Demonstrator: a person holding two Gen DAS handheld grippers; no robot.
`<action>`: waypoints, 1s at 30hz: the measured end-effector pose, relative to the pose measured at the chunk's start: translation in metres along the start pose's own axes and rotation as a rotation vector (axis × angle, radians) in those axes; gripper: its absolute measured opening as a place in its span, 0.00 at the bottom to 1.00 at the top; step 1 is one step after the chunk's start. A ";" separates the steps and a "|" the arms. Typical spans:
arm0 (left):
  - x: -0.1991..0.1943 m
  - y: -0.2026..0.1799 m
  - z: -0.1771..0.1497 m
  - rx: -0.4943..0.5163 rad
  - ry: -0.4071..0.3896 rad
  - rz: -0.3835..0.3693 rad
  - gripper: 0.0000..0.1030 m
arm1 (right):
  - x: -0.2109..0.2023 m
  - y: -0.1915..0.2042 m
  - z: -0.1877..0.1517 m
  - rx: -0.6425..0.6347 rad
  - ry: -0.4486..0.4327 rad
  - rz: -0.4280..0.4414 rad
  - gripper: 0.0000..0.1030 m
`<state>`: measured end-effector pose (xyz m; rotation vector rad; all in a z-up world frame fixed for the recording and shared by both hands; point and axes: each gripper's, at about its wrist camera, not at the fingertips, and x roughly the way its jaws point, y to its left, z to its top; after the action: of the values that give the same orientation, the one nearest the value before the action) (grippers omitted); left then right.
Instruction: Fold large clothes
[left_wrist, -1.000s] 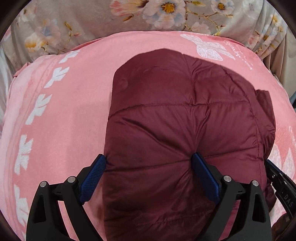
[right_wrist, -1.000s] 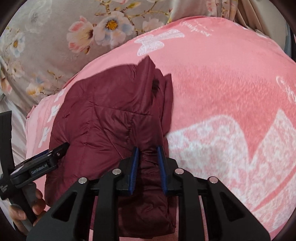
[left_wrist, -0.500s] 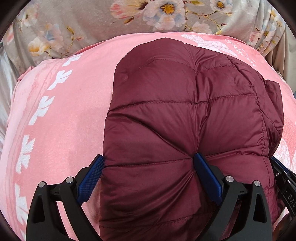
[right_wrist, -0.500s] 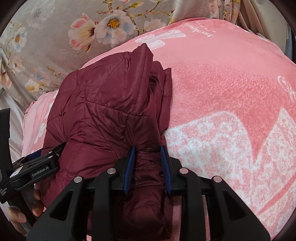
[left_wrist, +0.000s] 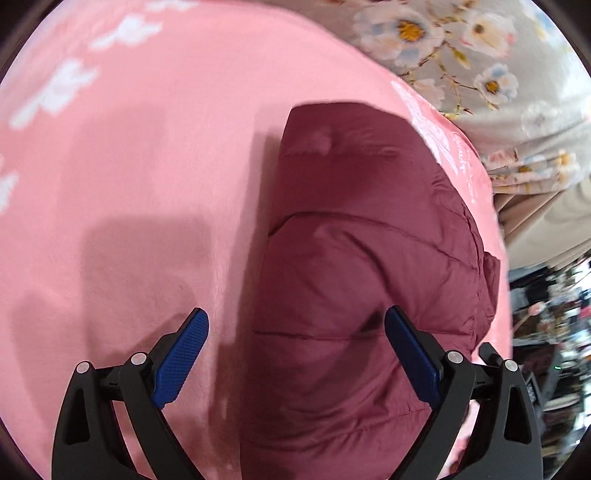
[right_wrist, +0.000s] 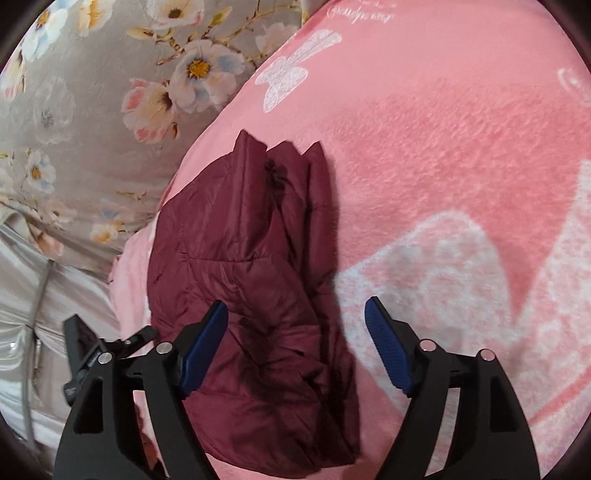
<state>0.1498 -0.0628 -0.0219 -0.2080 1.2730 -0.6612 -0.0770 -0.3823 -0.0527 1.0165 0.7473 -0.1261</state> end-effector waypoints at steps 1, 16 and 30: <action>0.006 0.004 0.001 -0.018 0.028 -0.036 0.92 | 0.005 0.002 0.001 0.009 0.018 0.018 0.76; 0.004 -0.052 -0.012 0.212 -0.032 -0.023 0.59 | 0.018 0.044 0.002 -0.125 0.028 0.090 0.21; -0.089 -0.103 0.052 0.491 -0.406 0.068 0.36 | 0.011 0.193 0.051 -0.489 -0.267 0.138 0.16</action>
<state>0.1506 -0.1057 0.1171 0.1039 0.6994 -0.8051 0.0391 -0.3165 0.0958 0.5664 0.4306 0.0405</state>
